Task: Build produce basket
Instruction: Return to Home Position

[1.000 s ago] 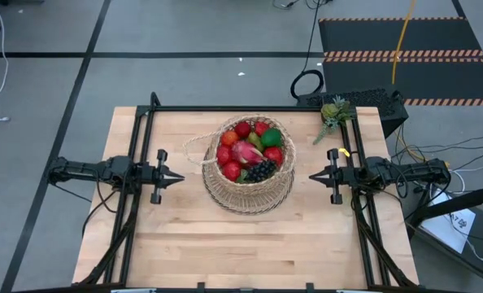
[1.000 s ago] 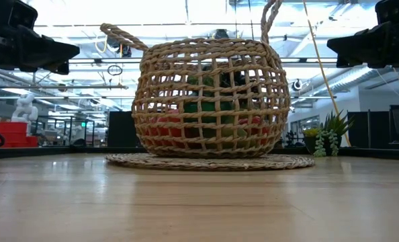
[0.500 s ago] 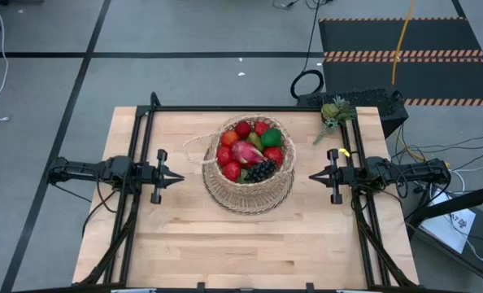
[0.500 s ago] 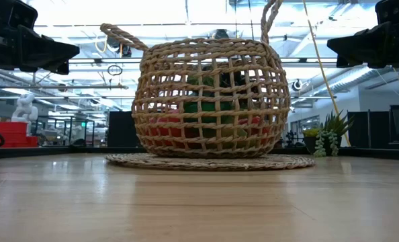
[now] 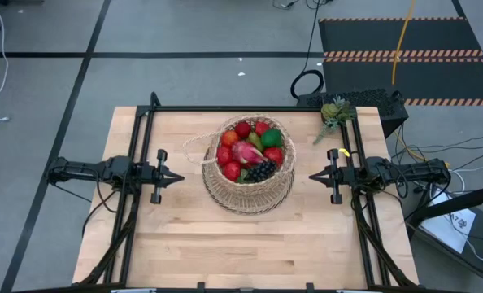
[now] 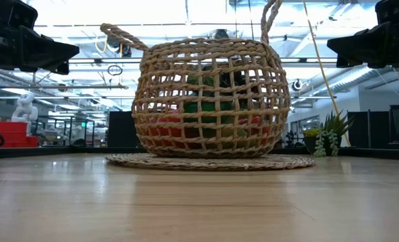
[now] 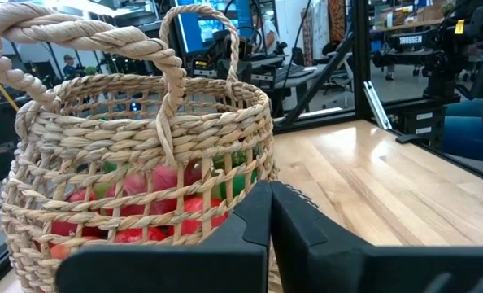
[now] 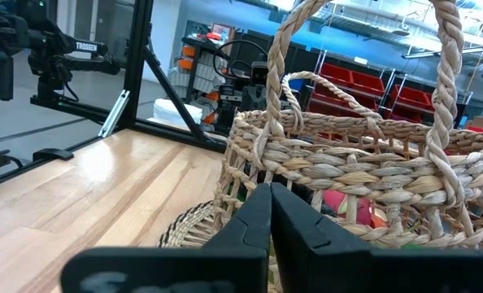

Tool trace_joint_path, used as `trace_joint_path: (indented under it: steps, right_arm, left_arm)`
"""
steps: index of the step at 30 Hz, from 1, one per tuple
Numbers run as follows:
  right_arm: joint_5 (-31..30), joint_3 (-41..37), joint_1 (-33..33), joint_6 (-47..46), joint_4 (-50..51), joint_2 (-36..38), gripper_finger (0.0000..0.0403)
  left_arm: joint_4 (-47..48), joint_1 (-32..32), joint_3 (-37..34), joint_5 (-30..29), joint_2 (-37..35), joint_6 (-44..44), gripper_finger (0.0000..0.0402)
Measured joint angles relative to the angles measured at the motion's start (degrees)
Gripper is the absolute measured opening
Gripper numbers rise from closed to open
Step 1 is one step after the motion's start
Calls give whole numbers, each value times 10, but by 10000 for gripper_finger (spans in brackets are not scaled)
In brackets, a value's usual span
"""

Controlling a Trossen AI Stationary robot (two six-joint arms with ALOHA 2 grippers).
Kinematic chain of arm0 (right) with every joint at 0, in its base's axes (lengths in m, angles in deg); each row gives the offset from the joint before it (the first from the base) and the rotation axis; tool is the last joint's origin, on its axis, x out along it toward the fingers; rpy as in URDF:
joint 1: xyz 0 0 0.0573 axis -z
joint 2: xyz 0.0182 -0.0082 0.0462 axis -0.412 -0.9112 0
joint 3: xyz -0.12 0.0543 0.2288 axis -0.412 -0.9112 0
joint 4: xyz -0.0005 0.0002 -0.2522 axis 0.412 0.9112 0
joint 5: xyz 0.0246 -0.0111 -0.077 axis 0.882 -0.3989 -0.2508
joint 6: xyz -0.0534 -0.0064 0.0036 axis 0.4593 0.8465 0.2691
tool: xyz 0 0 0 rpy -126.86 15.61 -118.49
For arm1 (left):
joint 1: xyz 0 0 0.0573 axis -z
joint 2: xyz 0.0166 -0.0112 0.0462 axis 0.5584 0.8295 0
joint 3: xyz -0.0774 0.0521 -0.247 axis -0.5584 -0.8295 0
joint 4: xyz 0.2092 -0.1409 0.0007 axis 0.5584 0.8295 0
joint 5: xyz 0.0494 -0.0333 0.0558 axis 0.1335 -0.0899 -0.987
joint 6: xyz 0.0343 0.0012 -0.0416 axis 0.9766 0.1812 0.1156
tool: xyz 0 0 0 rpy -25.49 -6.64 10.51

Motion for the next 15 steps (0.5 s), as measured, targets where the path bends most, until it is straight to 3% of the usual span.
trace_joint_path:
  steps: [8, 15]
  right_arm:
    - [0, 0, 0, 0, 0, 0, 0]
    - [0, 0, 0, 0, 0, 0, 0]
  left_arm:
    - [0, 0, 0, 0, 0, 0, 30]
    - [0, 0, 0, 0, 0, 0, 31]
